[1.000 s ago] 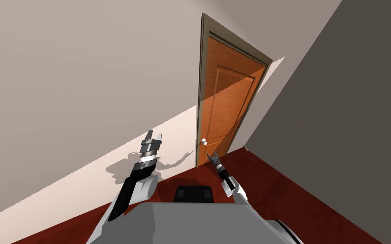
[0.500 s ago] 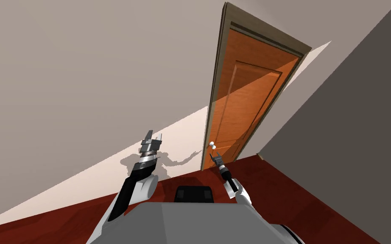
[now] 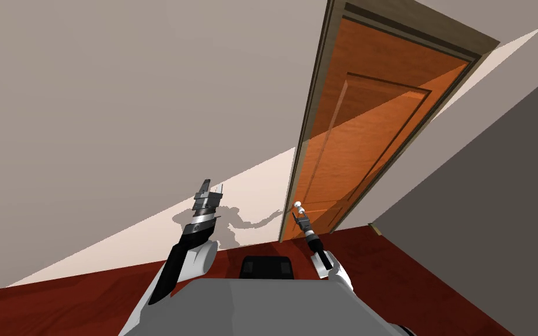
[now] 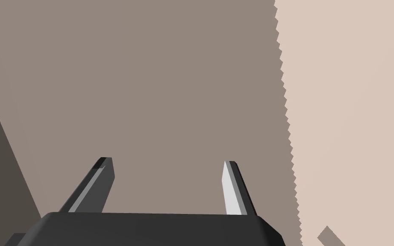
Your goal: Pull the door open
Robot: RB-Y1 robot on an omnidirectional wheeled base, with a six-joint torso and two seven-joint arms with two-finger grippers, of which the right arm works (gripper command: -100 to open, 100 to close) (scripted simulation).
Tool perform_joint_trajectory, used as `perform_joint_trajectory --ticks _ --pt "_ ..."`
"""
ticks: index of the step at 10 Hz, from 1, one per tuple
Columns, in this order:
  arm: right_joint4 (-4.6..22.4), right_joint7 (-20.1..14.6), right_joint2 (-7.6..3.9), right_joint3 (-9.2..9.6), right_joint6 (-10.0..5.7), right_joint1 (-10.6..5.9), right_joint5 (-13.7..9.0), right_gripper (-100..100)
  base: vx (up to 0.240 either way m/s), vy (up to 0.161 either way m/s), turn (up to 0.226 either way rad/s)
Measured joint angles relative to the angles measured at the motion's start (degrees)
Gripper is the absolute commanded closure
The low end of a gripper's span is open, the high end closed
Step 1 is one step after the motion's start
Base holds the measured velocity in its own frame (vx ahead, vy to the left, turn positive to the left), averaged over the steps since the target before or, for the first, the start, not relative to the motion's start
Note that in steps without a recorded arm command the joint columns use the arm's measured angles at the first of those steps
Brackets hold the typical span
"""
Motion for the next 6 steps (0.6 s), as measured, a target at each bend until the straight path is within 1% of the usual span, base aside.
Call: perform_joint_trajectory --ticks 1,2,3,6 --pt "-0.5 -0.2 0.03 -0.41 0.35 1.04 -0.2 -100 0.055 -0.077 0.027" --pt "0.8 0.2 0.17 -0.82 -0.07 0.61 -0.4 -100 -0.01 -0.012 -0.01" --pt "0.9 0.3 0.36 -0.71 -0.49 0.66 -0.3 100 -0.028 0.009 -0.019" --pt "0.7 0.2 0.06 -0.93 -0.39 0.81 -0.4 100 -0.002 -0.001 -0.009"
